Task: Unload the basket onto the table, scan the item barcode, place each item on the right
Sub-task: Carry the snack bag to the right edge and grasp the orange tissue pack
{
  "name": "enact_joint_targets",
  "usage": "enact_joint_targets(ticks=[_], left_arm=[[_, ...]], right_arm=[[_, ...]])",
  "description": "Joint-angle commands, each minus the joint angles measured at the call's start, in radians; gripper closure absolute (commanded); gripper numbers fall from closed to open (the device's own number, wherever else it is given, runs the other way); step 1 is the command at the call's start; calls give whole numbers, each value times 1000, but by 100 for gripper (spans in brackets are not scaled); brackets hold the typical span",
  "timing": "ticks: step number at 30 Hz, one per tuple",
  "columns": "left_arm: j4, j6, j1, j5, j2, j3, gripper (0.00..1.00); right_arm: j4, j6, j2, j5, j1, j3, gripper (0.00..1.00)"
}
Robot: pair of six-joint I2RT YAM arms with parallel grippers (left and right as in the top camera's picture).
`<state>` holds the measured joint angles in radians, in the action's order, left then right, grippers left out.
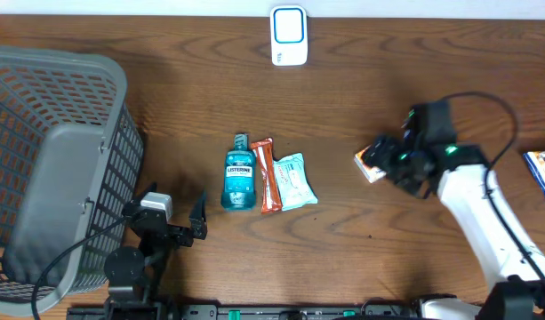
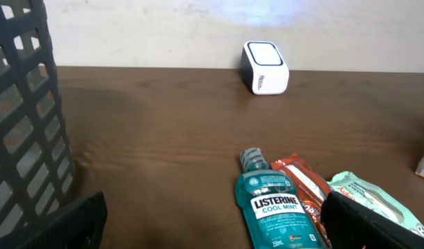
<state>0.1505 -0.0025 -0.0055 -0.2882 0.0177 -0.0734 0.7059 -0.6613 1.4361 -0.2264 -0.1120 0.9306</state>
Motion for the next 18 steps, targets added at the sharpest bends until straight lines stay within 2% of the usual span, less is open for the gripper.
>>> enact_joint_targets(ticks=[1,4,9,13,18], left_arm=[[21,6,4,-6,-1,18,2],[21,6,4,-6,-1,18,2],[21,6,4,-6,-1,18,2],[21,6,4,-6,-1,18,2],[21,6,4,-6,-1,18,2]], right_arm=[[-68,-92,-9,5,-17,-71,21],[-135,-159,-9,74,-19,-137,23],[-251,-235,-9,151,-19,-224,35],[-370,-244,-5,183,-19,-272,44],[-473,-244,44,199,-19,-299,46]])
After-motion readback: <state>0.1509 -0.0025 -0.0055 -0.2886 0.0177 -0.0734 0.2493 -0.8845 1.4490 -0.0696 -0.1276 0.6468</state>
